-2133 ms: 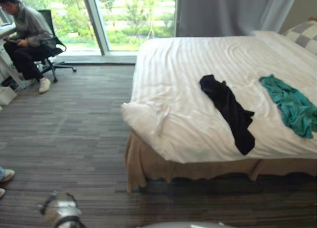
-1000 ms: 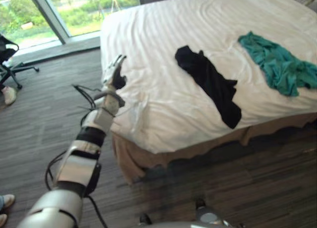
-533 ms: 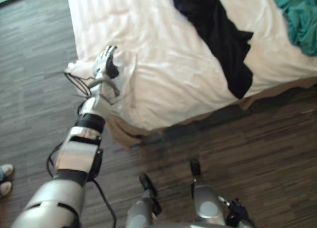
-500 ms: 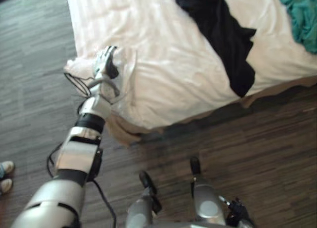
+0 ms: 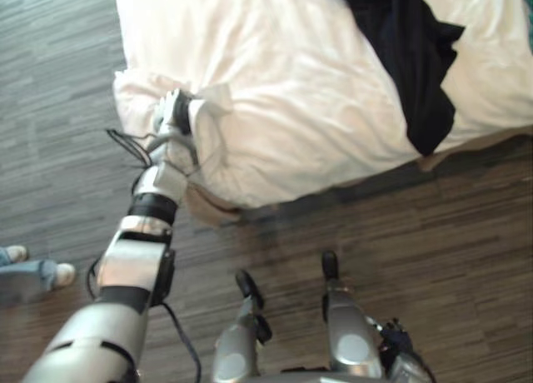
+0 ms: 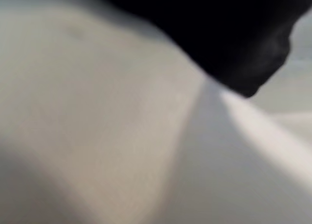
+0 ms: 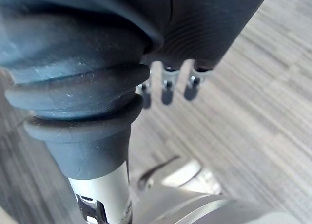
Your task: Tidy the bed and pick cloth on bed and put in laundry
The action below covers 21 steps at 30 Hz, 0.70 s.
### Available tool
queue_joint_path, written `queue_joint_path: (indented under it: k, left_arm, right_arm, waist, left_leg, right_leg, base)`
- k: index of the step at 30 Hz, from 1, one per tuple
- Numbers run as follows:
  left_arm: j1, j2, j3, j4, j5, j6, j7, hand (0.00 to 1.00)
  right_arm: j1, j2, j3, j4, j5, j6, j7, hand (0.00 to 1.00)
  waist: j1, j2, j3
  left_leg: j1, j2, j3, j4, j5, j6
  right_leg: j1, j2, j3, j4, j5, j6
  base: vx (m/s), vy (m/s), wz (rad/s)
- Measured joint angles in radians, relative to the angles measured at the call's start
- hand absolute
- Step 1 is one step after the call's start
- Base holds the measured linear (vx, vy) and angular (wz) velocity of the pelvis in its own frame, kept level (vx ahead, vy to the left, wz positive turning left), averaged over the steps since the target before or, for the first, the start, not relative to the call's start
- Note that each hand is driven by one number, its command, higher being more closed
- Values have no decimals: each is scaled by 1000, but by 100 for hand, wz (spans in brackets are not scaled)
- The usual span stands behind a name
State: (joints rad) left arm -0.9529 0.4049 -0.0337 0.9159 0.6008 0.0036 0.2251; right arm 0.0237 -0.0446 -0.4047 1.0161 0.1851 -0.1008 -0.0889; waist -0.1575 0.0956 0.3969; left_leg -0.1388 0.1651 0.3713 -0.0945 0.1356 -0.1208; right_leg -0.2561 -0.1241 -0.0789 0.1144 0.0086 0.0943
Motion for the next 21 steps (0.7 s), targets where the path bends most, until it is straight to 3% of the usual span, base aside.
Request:
queue_joint_path:
  k: [3, 7, 8, 12, 13, 18, 21]
  left_arm:
    - [81, 26, -1, -10, -12, -12, -2, 100]
    - [322, 59, 54, -96, -59, -16, -2, 100]
    - [395, 60, 89, -97, -72, -17, -3, 0]
    - [593, 35, 210, -109, -119, -52, -4, 0]
    - [617, 32, 235, -97, -119, -49, -3, 0]
    - [835, -33, 427, 24, -119, 16, 1, 0]
    - [957, -101, 443, 49, -129, 29, 12, 0]
  right_arm:
    - [0, -5, 1, -1, -1, 0, -3, 0]
    - [4, -5, 5, -2, -13, 0, -4, 0]
    - [6, -5, 6, -2, -28, 1, -4, 0]
    - [32, -19, 13, 0, -47, 11, -4, 0]
    - [33, -21, 14, 0, -56, 14, -4, 0]
    - [76, -26, 19, 22, -109, 36, 3, 0]
    - [93, -29, 18, 34, -118, 42, 4, 0]
  waist:
    - [3, 2, -1]
    - [10, 2, -2]
    - [16, 2, -2]
    - [71, -4, -18]
    - [70, -5, -31]
    - [96, -9, -144]
    - [124, -17, -175]
  left_leg:
    - [23, 1, -16, 0, 2, 0]
    - [41, 3, -48, 0, 2, 0]
    - [50, 4, -56, 0, 2, 0]
    - [85, 8, -77, 0, 2, 0]
    - [87, 8, -81, -1, 2, 0]
    - [122, 7, -104, -7, -3, -3]
    - [130, 6, -122, -7, -5, -2]
  right_leg:
    - [42, 0, -23, -16, -1, -1]
    - [89, -1, -57, -30, -2, -1]
    - [103, 0, -64, -31, -3, -2]
    - [159, 0, -95, -34, -13, -3]
    - [163, 0, -100, -34, -15, -2]
    - [233, 0, -136, -64, -27, 3]
    - [263, -1, -156, -75, -29, 4]
  base:
    - [21, 3, 17]
    - [12, 10, 24]
    - [13, 16, 17]
    - [-2, 13, 19]
    - [-10, 14, 19]
    - [24, 8, 18]
    - [3, 12, 25]
